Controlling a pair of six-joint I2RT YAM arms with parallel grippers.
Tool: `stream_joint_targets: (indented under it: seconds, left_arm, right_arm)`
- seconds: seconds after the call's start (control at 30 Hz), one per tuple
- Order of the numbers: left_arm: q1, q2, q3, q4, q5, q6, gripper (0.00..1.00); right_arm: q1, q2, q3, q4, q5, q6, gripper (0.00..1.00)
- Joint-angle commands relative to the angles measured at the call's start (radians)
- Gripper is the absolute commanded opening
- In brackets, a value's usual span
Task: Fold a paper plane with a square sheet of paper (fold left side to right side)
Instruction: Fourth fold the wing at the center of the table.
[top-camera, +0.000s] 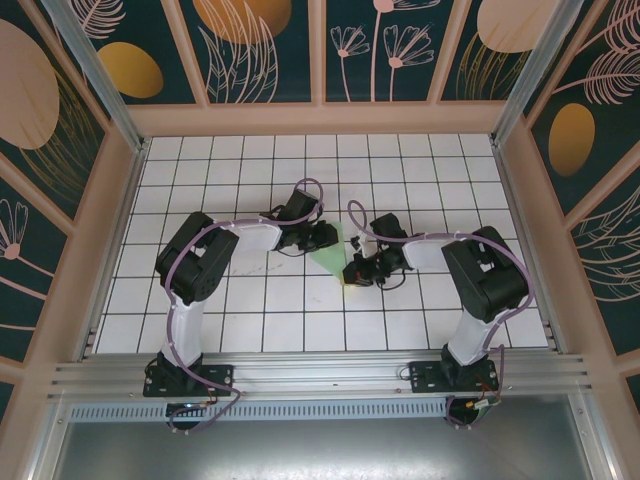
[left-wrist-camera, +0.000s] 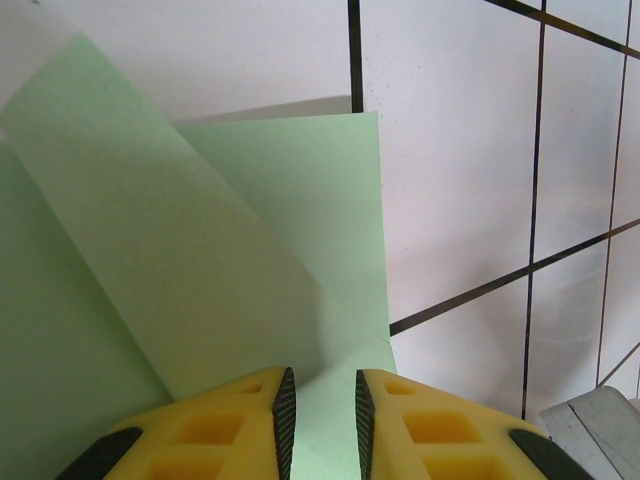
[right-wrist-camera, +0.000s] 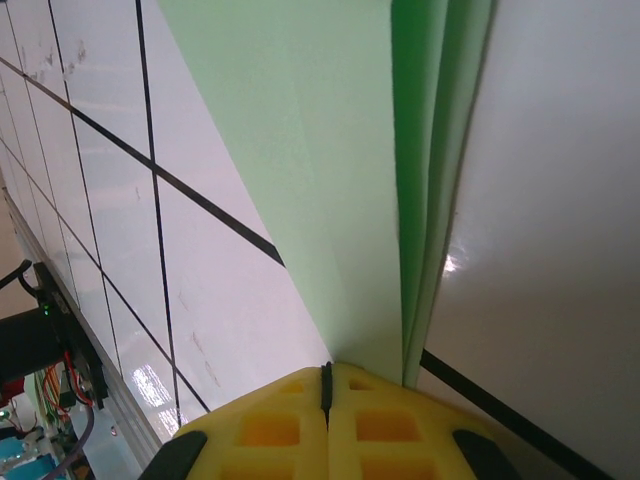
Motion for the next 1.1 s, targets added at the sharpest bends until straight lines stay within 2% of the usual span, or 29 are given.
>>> stream_joint_targets:
  seconds: [0.0, 0.17, 0.37, 0.5, 0.67, 1.07]
  left_arm:
    - [0.006, 0.035, -0.023, -0.146, -0.061, 0.024, 0.26]
    - [0.005, 0.030, -0.022, -0.145, -0.060, 0.025, 0.26]
    - [0.006, 0.027, -0.022, -0.141, -0.057, 0.021, 0.26]
    - [0.005, 0.025, -0.027, -0.136, -0.055, 0.019, 0.26]
    - [0.006, 0.029, -0.023, -0.133, -0.053, 0.017, 0.26]
    - [0.005, 0.002, -0.008, -0.134, -0.053, 0.024, 0.27]
  right_arm:
    - [0.007, -0.015, -0.045, -0.172, 0.019, -0.029, 0.02]
    - [-0.005, -0.088, -0.035, -0.167, 0.015, -0.030, 0.00]
    - [-0.035, -0.195, -0.025, -0.068, -0.086, 0.013, 0.00]
    - [-0.037, -0.115, 0.014, -0.006, -0.093, 0.045, 0.00]
    - [-0.037, -0.009, 0.072, 0.050, -0.022, 0.087, 0.00]
    - [-0.040, 0.079, 0.089, -0.034, 0.104, 0.079, 0.00]
